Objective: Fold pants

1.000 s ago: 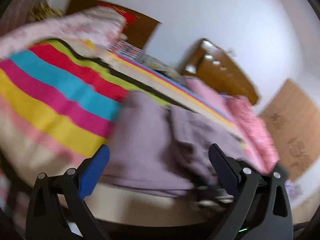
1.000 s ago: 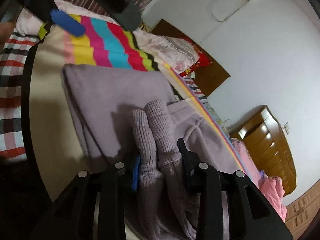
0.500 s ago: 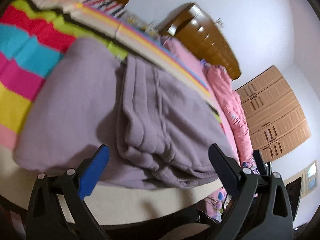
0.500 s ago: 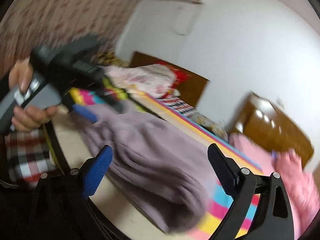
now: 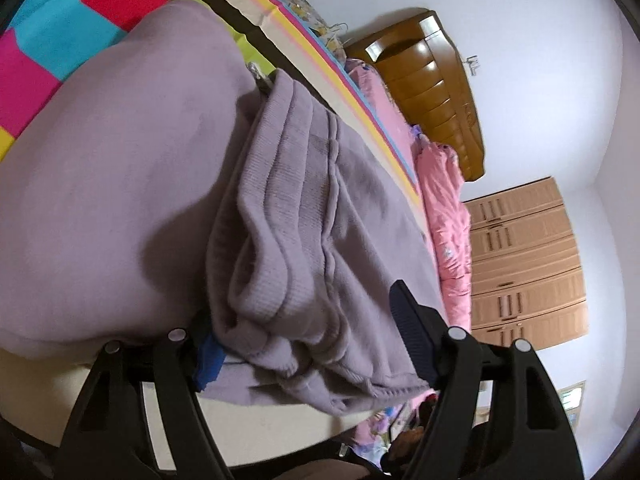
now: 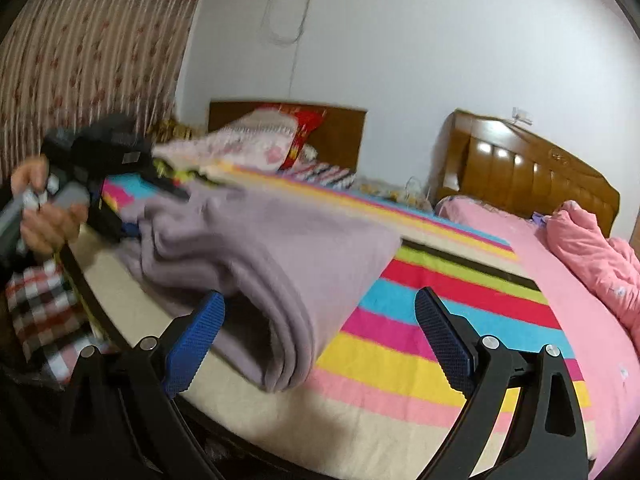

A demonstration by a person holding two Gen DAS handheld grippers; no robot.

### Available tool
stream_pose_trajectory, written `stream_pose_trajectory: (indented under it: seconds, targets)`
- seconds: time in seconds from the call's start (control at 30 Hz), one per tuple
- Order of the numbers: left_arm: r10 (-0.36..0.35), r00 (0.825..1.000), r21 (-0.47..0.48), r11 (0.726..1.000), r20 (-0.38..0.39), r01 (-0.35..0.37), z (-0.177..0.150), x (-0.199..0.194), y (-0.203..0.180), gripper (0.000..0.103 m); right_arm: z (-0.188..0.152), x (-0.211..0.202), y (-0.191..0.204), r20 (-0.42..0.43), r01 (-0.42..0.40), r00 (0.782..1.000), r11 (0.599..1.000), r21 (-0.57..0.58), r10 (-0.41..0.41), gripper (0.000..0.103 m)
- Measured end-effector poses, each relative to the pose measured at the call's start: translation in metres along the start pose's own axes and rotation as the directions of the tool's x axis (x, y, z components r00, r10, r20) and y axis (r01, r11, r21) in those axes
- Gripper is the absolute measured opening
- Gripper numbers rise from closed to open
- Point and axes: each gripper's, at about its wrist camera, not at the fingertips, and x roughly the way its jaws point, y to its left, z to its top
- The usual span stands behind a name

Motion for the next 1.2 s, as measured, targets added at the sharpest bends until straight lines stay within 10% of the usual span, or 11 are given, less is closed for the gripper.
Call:
stream_pose_trajectory:
  seconds: [0.37, 0.57, 0.67, 0.77, 0.9, 0.97, 1.2]
  targets:
    - [0.097, 0.993, 0.049, 0.994, 0.067, -0.100, -0.010, 0.001, -0.012, 0.027, -0.011, 0.031, 0.012, -0.088, 0.106, 0.990, 0.994, -0.036, -0.109, 0.092]
    - [0.082, 0.967, 0.327, 0.932, 0.240, -0.160, -0.012, -0.037, -0.092, 0.022, -0.012, 0.046, 0.018, -0.114, 0.178, 0.976, 0.981, -0.076, -0.186, 0.092]
    - [0.013, 0.930, 0.419, 0.890, 0.368, -0.178, -0.013, -0.090, -0.124, 0.021, -0.010, 0.046, 0.021, -0.120, 0.200, 0.970, 0.974, -0.106, -0.212, 0.092]
    - [0.039, 0.873, 0.351, 0.906, 0.486, -0.236, -0.013, -0.136, -0.092, 0.021, -0.013, 0.047, 0.021, -0.114, 0.200, 0.970, 0.974, -0.110, -0.212, 0.092]
    - [0.185, 0.923, 0.129, 0.962, 0.337, -0.240, -0.002, -0.106, 0.033, 0.021, -0.015, 0.050, 0.017, -0.110, 0.185, 0.975, 0.979, -0.092, -0.194, 0.092]
    - [0.118, 0.928, 0.099, 0.982, 0.354, -0.163, -0.007, -0.100, 0.068, 0.023, -0.015, 0.051, 0.015, -0.116, 0.174, 0.976, 0.981, -0.084, -0.183, 0.092]
    - [0.136, 0.918, 0.146, 0.968, 0.373, -0.203, -0.009, -0.103, 0.054, 0.038, -0.012, 0.053, 0.011, -0.137, 0.163, 0.975, 0.983, -0.086, -0.174, 0.092]
